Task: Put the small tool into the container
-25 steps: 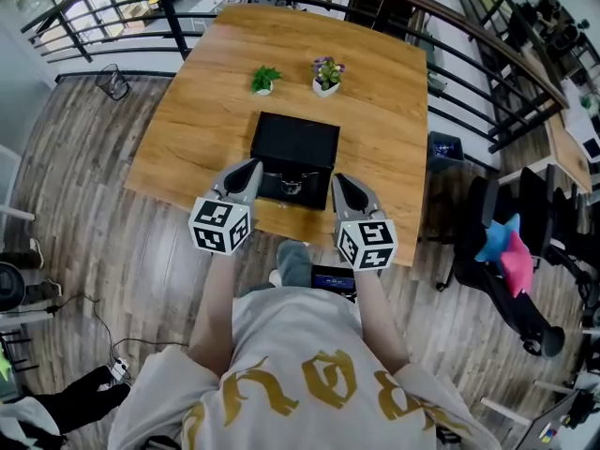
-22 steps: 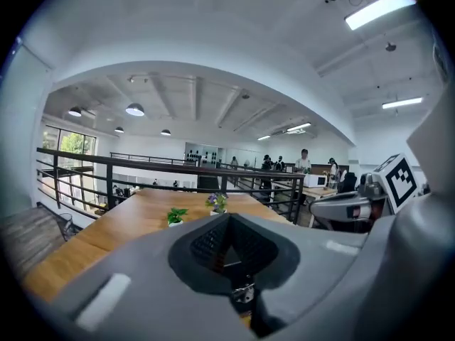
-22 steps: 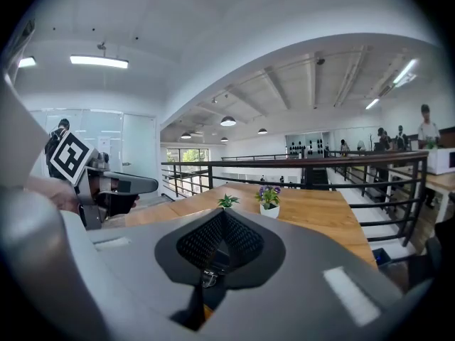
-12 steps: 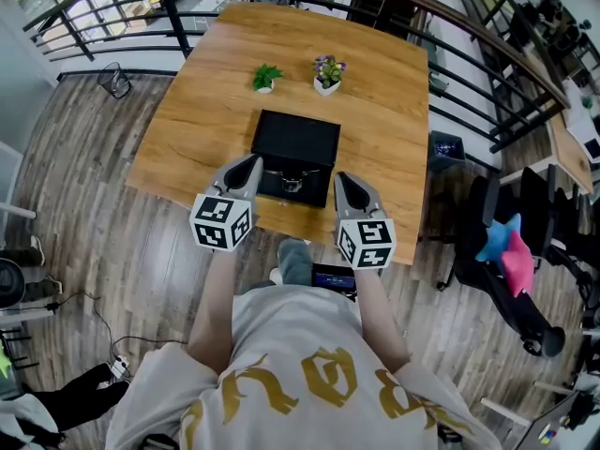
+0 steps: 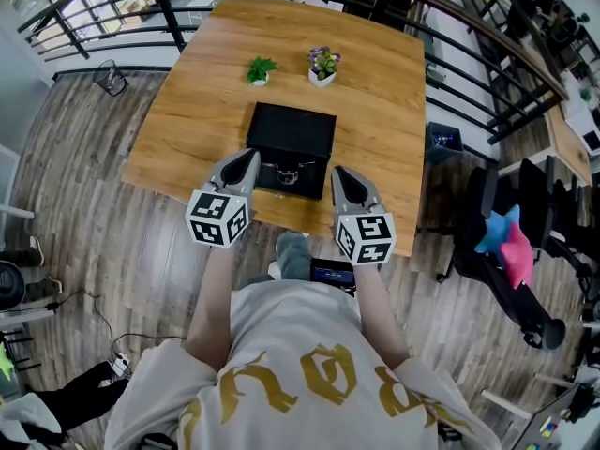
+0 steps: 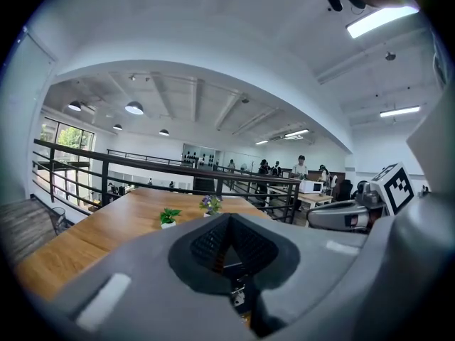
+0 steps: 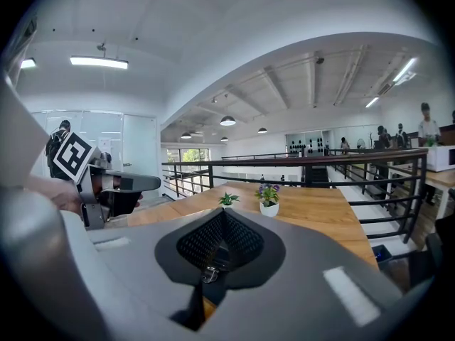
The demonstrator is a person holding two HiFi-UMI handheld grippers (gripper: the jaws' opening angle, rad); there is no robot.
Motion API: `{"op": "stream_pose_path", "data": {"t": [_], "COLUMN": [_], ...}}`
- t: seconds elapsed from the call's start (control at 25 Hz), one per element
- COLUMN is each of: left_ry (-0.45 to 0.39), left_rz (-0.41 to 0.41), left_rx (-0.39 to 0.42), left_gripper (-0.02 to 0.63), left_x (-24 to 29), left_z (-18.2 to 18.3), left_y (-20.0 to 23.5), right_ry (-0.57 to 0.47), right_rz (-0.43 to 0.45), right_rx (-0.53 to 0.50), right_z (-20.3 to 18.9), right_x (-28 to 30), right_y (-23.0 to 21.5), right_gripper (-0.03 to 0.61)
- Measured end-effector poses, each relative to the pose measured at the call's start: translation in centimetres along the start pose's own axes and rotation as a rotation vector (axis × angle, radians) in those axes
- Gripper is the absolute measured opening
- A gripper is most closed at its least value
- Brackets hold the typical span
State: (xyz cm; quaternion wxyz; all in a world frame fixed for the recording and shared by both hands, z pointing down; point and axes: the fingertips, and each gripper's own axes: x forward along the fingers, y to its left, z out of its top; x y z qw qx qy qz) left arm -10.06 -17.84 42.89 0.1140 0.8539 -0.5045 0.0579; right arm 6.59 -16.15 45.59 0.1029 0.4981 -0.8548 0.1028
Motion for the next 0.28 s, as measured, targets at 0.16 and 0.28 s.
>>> {"op": "stream_pose_path", "data": {"t": [0.16,0.28], "left_ry": [-0.006,-0.015], "left_rz": [0.000,0.011], "left_rx": [0.003,0.001], "left_gripper": [0.000,0.000], "left_x": [-0.31,-0.74], "left_z": [0.20,0.35], "left_y": [0.01,0.53], "right_ry": [-0.002,-0.004], "right_rz": [-0.004,-0.002], "right_rx": [0.002,0.000], "right_z": [0.05,0.09], "right_x": [-0.27,-0.31], "right_y": [0.08,0.32], "right_gripper": [0.025,0.025]}}
